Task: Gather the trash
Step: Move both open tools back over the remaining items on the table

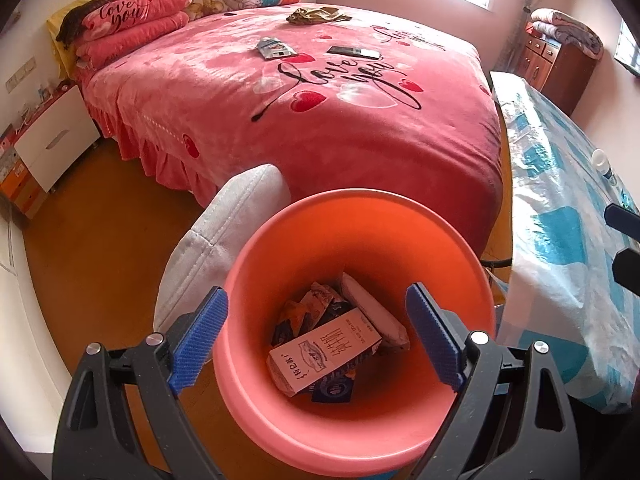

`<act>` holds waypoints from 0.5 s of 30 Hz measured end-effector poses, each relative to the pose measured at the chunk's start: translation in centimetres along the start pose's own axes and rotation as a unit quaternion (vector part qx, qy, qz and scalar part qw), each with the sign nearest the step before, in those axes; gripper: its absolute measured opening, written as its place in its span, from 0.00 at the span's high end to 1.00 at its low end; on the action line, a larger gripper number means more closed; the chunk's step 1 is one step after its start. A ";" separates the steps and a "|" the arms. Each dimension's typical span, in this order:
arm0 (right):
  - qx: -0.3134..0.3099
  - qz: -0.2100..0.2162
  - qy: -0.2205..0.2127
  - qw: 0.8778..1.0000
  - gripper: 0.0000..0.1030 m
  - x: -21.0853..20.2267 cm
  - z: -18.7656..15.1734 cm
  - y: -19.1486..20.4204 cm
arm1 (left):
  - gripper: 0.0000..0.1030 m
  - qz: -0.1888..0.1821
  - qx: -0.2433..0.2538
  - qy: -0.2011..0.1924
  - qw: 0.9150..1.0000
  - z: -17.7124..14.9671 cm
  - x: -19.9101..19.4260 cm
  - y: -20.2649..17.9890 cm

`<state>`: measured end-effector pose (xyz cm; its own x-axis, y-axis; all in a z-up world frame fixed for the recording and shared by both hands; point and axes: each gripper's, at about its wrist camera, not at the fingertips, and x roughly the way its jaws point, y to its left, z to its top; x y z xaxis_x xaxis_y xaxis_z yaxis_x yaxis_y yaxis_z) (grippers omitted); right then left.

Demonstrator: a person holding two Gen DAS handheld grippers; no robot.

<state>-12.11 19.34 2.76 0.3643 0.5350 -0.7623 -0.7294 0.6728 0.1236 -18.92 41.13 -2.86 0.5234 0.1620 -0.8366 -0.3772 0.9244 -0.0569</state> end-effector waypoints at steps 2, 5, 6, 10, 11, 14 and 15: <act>0.007 0.001 -0.003 1.000 0.14 -0.4 -0.4 -0.3 | 0.12 0.000 0.003 -0.002 1.000 0.1 -0.3 -0.4; 0.017 0.004 -0.005 1.000 0.12 -0.7 -0.8 -0.9 | 0.12 0.001 0.008 -0.003 1.000 0.5 -0.6 -1.2; 0.023 0.004 -0.007 1.000 0.11 -0.8 -0.9 -1.2 | 0.12 0.001 0.009 -0.003 1.000 0.6 -0.8 -1.5; 0.043 0.010 -0.010 0.999 0.09 -1.6 -1.5 -2.2 | 0.11 0.002 0.016 -0.007 1.000 1.1 -1.3 -2.4; 0.046 0.008 -0.012 0.999 0.09 -1.7 -1.7 -2.4 | 0.11 0.004 0.019 -0.008 1.000 1.2 -1.4 -2.8; 0.055 0.009 -0.017 0.998 0.09 -2.4 -2.3 -3.0 | 0.11 0.009 0.028 -0.010 1.000 1.5 -1.8 -3.8; 0.058 0.008 -0.019 0.998 0.09 -2.5 -2.5 -3.2 | 0.11 0.010 0.030 -0.010 0.999 1.6 -1.9 -4.0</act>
<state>-12.16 14.56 2.72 0.3756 0.5640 -0.7354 -0.6648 0.7168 0.2103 -17.16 37.65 -0.15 0.5307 0.1876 -0.8266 -0.3418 0.9397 -0.0062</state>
